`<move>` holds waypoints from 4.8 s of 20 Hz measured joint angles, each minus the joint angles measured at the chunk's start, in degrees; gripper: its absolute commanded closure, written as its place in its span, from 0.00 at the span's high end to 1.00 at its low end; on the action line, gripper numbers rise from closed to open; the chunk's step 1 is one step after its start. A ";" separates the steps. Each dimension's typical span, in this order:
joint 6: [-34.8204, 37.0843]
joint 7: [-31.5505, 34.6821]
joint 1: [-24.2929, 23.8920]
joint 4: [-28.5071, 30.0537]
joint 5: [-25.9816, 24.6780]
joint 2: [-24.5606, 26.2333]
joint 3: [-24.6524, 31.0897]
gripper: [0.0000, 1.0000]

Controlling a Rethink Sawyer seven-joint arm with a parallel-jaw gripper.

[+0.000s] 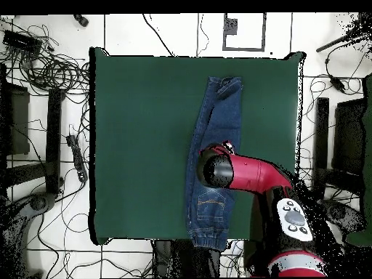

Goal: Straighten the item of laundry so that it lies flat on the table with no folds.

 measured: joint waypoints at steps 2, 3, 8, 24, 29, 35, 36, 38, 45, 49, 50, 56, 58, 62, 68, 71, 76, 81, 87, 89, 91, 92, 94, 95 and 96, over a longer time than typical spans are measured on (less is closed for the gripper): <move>0.00 0.00 0.32 -1.46 -0.01 0.93 0.02 1.00; 0.00 0.00 0.45 -2.03 -0.01 1.29 0.04 1.00; 0.00 0.00 0.62 -5.42 0.07 3.65 0.13 1.00; 3.52 0.00 0.63 -11.77 1.45 9.94 0.38 1.00; 7.50 0.00 0.92 -14.84 2.37 11.58 0.37 1.00; 13.32 0.00 1.05 -18.24 3.59 12.72 0.38 1.00; 13.81 0.00 1.05 -18.59 3.73 12.87 0.38 1.00; 14.35 0.00 1.06 -19.02 3.94 13.03 0.38 1.00; 14.96 0.00 1.39 -20.11 4.53 13.43 0.36 1.00; 18.31 0.00 2.37 -21.74 5.76 13.41 0.21 1.00; 18.98 0.00 2.61 -21.98 5.97 13.33 0.17 1.00; 22.51 0.00 4.25 -23.32 6.83 12.48 0.10 1.00; 23.39 0.00 4.85 -23.54 6.95 11.84 0.11 1.00; 23.91 0.00 5.33 -23.64 7.05 10.14 0.09 1.00; 23.92 0.00 5.12 -23.86 7.05 8.51 0.08 1.00; 23.92 0.00 4.71 -24.44 7.05 8.41 0.09 1.00; 23.88 0.00 3.83 -25.67 7.04 9.23 0.12 1.00; 22.62 0.00 3.39 -26.56 6.94 10.55 0.14 1.00; 19.33 0.00 2.87 -27.82 6.85 13.44 0.15 1.00; 18.35 0.00 2.71 -28.08 6.84 14.25 0.14 1.00; 16.34 0.00 2.42 -28.57 6.78 16.08 0.17 1.00; 15.54 0.00 2.34 -28.76 6.78 16.85 0.17 1.00; 14.77 0.00 2.30 -29.23 7.02 17.51 0.29 1.00; 14.74 0.00 2.34 -29.49 7.12 17.54 0.29 1.00; 14.71 0.00 2.38 -29.76 7.22 17.57 0.30 1.00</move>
